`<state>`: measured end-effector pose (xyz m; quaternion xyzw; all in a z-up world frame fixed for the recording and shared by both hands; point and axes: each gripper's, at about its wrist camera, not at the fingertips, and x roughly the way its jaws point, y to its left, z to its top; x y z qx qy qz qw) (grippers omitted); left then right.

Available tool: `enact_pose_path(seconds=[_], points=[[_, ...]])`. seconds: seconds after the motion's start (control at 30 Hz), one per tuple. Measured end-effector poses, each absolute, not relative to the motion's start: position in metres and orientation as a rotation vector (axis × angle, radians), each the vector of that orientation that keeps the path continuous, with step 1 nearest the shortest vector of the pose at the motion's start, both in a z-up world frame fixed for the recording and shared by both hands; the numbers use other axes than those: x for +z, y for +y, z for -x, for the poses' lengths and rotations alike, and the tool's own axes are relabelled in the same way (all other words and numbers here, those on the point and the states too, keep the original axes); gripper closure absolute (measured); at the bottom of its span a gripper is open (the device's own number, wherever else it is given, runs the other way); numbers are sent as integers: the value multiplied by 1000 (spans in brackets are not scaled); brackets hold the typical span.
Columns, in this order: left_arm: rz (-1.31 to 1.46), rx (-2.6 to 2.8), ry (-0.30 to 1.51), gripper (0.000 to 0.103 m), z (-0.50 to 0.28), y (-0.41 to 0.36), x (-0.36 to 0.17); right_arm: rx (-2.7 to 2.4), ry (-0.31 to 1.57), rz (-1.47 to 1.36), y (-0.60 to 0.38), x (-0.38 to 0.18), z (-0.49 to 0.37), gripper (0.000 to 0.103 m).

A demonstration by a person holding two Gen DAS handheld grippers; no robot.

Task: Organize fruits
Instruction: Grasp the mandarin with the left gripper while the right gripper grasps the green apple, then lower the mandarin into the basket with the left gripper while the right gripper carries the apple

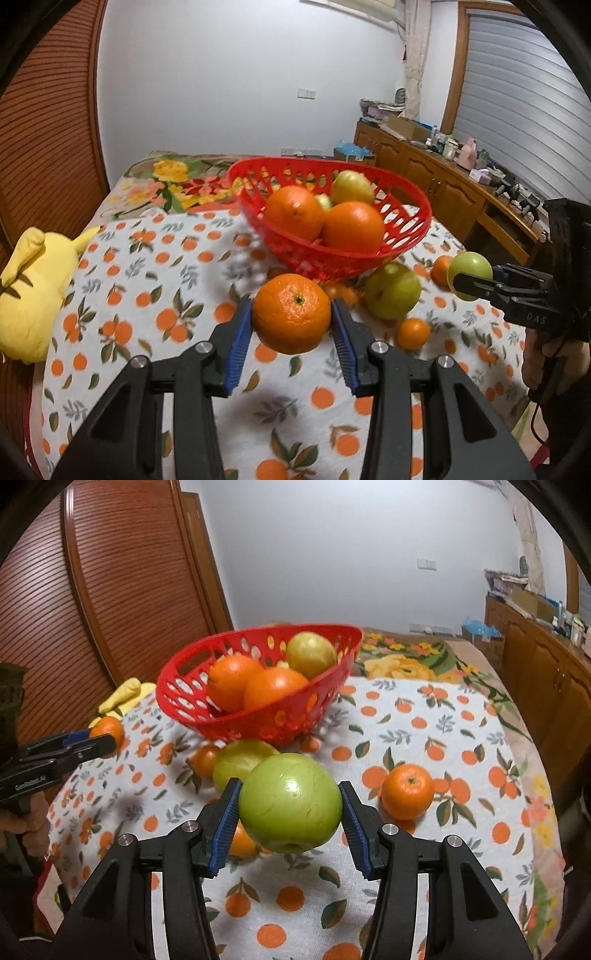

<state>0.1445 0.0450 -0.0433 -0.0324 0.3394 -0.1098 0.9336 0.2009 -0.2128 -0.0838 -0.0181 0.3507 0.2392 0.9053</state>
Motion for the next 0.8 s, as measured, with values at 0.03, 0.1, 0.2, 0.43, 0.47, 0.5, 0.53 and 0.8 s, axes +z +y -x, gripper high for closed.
enact_pose_path(seconds=[0.03, 0.1, 0.2, 0.43, 0.47, 0.5, 0.53, 0.8], points=[[62, -231, 691, 62, -147, 41, -40, 494, 718, 37, -213, -82, -200, 50], [52, -244, 681, 62, -150, 34, -34, 494, 701, 35, -213, -75, -199, 50], [39, -268, 662, 62, -157, 22, -23, 499, 678, 26, -214, -67, -198, 50], [26, -301, 657, 62, -174, 4, -14, 497, 643, 20, -217, -53, -200, 50], [23, -304, 660, 62, -176, 2, -14, 496, 638, 21, -217, -51, -201, 50], [19, -304, 662, 62, -178, 0, -15, 495, 635, 21, -218, -50, -202, 50], [12, -305, 666, 62, -181, -3, -15, 494, 633, 20, -219, -50, -203, 50], [-17, -310, 689, 61, -199, -19, -19, 490, 616, 13, -221, -41, -209, 50]])
